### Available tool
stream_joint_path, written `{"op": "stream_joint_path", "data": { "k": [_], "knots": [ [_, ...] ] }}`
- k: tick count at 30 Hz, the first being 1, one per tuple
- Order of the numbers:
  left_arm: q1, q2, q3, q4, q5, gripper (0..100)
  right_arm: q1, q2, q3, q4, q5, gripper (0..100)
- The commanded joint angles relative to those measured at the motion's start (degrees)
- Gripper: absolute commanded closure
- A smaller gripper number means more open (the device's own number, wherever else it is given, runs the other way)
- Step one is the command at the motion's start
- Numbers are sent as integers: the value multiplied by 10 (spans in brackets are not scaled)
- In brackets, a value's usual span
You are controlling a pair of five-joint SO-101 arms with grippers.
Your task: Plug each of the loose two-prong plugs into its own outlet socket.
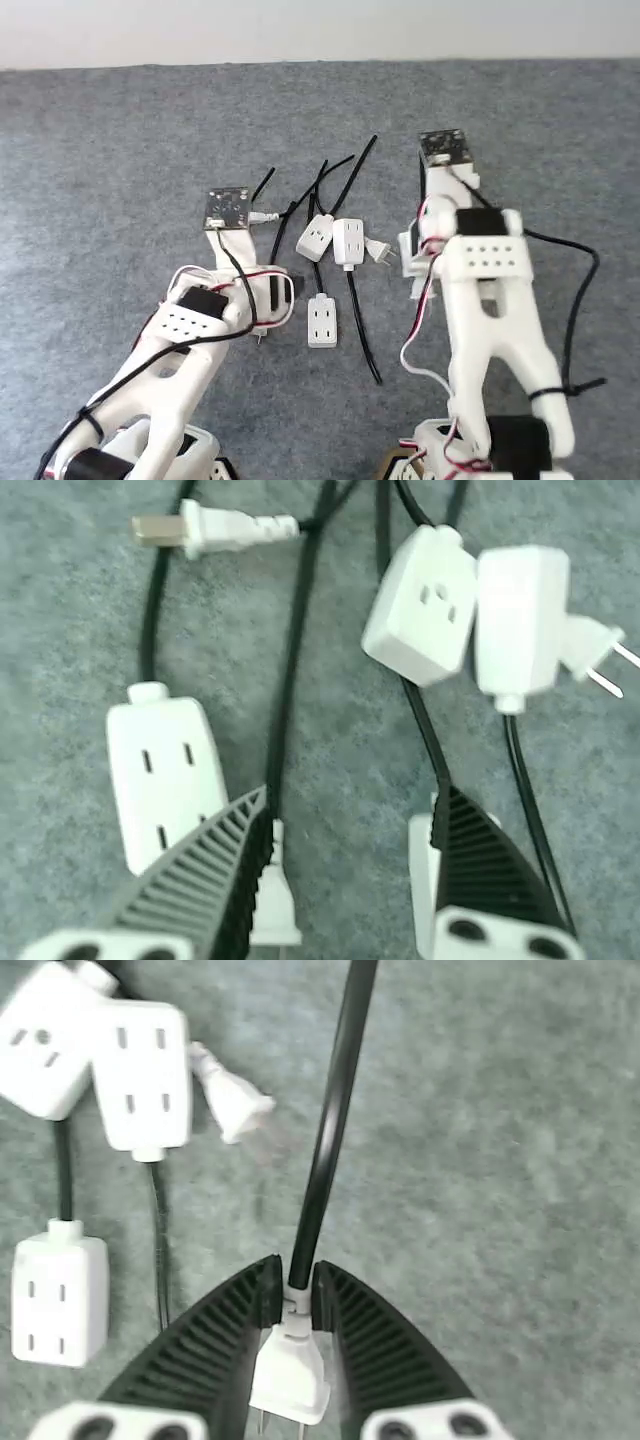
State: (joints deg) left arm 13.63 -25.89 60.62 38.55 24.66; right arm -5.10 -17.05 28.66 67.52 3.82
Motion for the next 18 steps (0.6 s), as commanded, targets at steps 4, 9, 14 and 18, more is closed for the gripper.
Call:
{"op": "stream_joint_path", "data": {
  "k": [4, 9, 14, 18],
  "knots": [
    [-25, -18, -9, -26, -26, 751, -57, -40, 38, -81, -25, 990],
    [-25, -18, -9, -26, -110, 751, -105, -42, 55, -117, -26, 990],
    [-25, -18, -8, -26, -112, 751, -138, -47, 55, -125, -27, 990],
    [-36, -13, -12, -28, -111, 752, -175, -93, 62, -88, -27, 991]
  ]
}}
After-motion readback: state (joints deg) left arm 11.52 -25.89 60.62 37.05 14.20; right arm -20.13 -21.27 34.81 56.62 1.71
